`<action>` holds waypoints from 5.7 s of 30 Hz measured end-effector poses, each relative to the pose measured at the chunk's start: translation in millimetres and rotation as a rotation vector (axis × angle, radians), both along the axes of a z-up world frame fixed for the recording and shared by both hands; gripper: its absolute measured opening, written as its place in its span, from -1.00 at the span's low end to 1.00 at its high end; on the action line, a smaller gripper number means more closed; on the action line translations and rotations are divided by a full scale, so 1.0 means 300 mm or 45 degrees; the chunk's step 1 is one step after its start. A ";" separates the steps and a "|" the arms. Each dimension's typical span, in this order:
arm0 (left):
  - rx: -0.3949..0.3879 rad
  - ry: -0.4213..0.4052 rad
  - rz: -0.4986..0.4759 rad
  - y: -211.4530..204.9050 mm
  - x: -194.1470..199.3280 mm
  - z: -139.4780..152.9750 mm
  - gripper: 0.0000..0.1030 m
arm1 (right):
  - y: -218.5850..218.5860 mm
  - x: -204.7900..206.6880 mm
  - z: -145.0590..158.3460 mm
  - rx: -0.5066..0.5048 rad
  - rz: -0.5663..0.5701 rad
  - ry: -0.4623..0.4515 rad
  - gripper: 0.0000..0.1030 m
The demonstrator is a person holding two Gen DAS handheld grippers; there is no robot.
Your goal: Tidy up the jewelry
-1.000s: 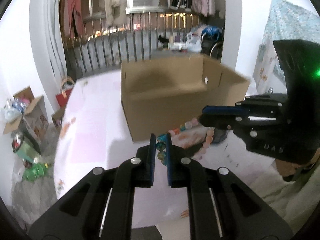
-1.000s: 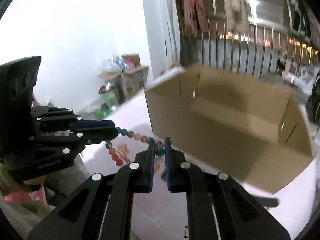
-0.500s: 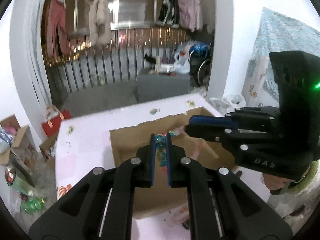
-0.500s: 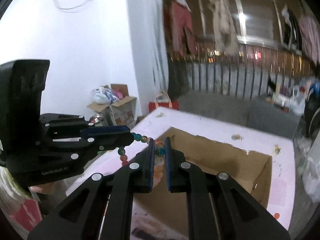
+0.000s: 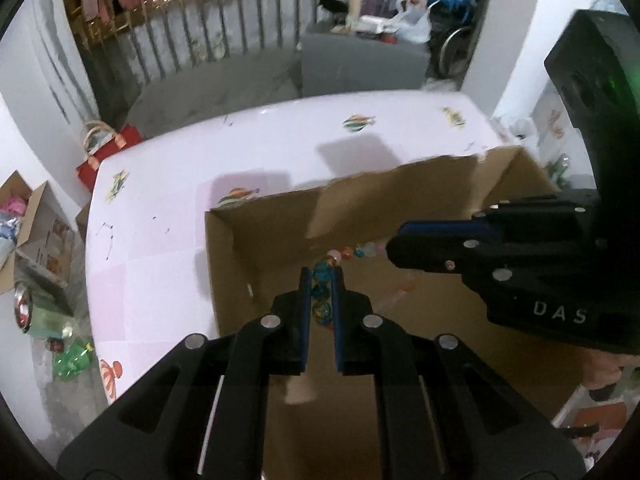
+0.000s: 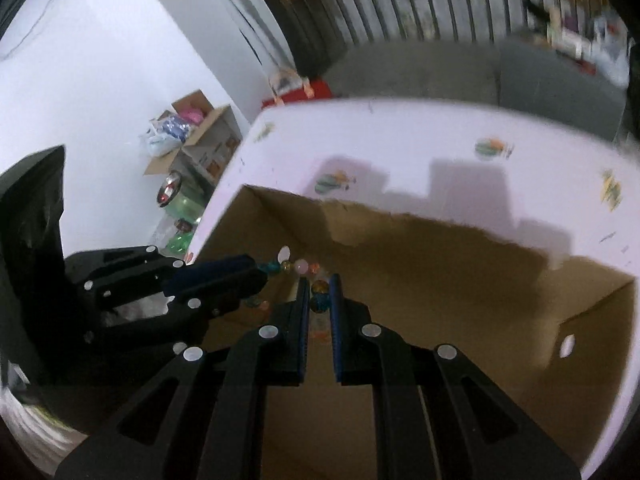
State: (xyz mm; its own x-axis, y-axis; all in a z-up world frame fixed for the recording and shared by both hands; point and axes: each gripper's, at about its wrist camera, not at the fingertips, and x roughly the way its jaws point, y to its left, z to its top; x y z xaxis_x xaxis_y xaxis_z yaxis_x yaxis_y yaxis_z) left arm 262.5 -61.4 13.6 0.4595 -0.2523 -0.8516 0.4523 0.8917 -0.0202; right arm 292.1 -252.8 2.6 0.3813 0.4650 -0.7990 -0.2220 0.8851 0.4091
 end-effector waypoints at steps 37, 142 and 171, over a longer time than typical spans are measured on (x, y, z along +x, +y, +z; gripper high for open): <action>-0.364 -0.095 -0.182 0.179 -0.788 -0.260 -0.01 | -0.100 -0.886 -0.161 -0.282 0.140 -0.523 -0.17; -0.136 -0.194 -0.059 0.033 -0.774 -0.348 -0.90 | -0.361 -0.940 -0.230 0.071 -0.303 -0.379 -0.59; -0.242 -0.563 -0.168 0.063 -0.879 0.069 -0.92 | -0.324 -1.020 0.187 -0.070 -0.177 -0.823 -0.69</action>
State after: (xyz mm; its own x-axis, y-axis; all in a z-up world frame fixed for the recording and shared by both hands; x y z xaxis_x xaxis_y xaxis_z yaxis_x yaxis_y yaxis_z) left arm -1.2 -42.6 34.2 0.7196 -0.4647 -0.5160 0.5633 0.8252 0.0424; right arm -14.0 -350.1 58.8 0.8454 0.3418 -0.4105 -0.2899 0.9390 0.1849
